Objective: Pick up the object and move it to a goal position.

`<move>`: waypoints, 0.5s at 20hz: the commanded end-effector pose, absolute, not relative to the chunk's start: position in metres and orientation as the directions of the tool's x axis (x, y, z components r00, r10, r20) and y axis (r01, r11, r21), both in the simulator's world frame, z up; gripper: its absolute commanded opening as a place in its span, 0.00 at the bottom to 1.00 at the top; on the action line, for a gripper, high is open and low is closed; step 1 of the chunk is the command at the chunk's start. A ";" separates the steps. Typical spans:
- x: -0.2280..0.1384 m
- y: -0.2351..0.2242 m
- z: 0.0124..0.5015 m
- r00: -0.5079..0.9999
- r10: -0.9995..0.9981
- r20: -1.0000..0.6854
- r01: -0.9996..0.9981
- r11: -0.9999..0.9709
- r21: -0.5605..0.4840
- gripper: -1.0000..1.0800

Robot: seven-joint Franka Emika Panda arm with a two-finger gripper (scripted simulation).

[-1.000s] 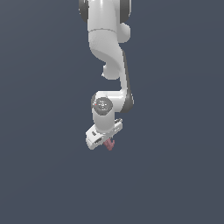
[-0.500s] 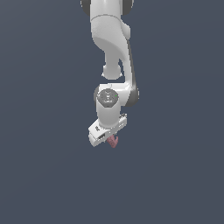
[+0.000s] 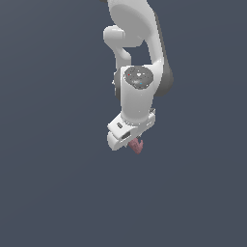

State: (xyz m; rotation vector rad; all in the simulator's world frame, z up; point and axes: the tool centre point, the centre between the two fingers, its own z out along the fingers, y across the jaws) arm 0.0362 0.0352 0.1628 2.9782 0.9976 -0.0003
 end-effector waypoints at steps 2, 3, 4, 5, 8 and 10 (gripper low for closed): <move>0.036 0.055 0.203 0.798 0.603 -0.001 0.603 -0.798 0.001 0.00; 0.036 0.060 0.214 0.798 0.603 -0.001 0.603 -0.798 0.001 0.00; 0.037 0.065 0.225 0.798 0.603 -0.001 0.603 -0.798 0.001 0.00; 0.037 0.071 0.237 0.798 0.603 -0.001 0.603 -0.798 0.001 0.00; 0.038 0.086 0.270 0.798 0.603 -0.001 0.603 -0.798 0.001 0.00; 0.039 0.097 0.291 0.798 0.602 0.000 0.602 -0.798 0.000 0.00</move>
